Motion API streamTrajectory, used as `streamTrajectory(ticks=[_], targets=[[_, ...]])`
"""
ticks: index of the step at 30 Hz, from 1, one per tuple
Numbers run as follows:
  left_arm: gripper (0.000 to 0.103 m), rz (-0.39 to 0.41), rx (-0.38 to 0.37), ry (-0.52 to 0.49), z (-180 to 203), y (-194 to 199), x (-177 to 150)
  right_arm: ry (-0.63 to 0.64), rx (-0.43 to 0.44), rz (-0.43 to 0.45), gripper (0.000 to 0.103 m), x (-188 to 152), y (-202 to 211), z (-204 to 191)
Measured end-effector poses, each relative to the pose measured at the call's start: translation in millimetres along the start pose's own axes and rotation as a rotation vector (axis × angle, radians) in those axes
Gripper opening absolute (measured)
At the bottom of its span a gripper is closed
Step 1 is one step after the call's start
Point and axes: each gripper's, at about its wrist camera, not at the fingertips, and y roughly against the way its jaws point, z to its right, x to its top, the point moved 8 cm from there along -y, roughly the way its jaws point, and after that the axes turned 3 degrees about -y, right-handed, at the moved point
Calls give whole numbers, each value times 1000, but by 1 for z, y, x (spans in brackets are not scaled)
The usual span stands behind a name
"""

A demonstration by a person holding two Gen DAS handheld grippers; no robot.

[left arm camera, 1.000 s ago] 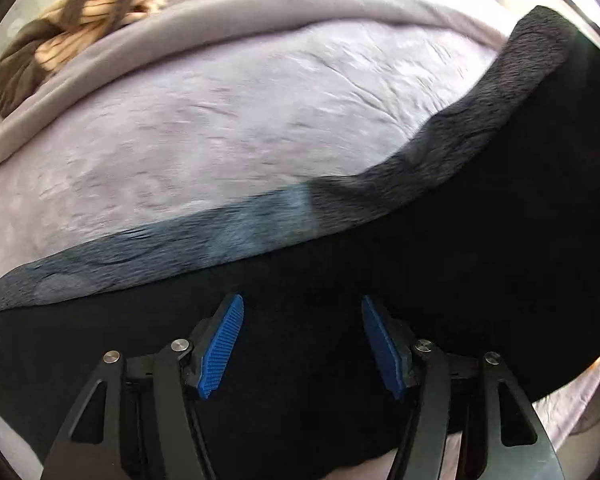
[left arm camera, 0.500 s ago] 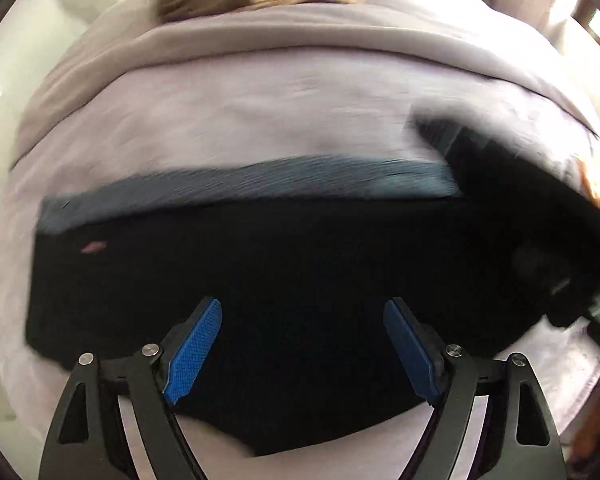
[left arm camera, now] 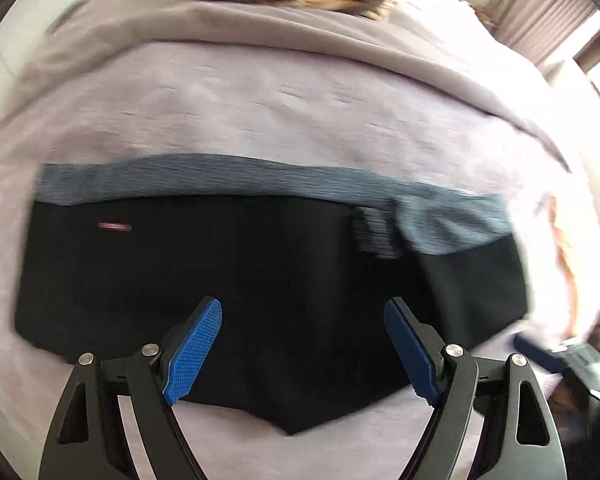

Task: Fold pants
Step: 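Lift the leg end with the right tool and fold it over toward the waistband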

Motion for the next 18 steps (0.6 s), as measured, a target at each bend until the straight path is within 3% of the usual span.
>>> streamTrajectory(ticks=[1, 5, 9, 11, 12, 13, 14, 15, 18], targets=[[85, -29, -65, 12, 11, -6, 0, -214, 134, -20, 70, -4, 2, 29], [85, -115, -175, 66, 43, -27, -7, -755, 468, -55, 70, -27, -14, 101], [85, -182, -179, 63, 58, -48, -19, -927, 586, -32, 70, -38, -35, 126], [84, -229, -161, 63, 61, -65, -26, -999, 638, -22, 64, -38, -50, 133], [80, -238, -142, 57, 63, -71, -29, -1022, 647, -28, 50, -42, -52, 131], [74, -227, -116, 33, 66, -74, -29, -1053, 647, -42, 21, -45, -60, 130], [62, -225, -110, 9, 70, -72, -29, -1075, 636, -65, 12, -49, -66, 134], [54, -220, -112, -13, 76, -68, -28, -1092, 634, -71, 12, -51, -71, 134], [54, -151, -75, -69, 83, -48, -25, -1044, 649, -49, 8, -46, -58, 122]])
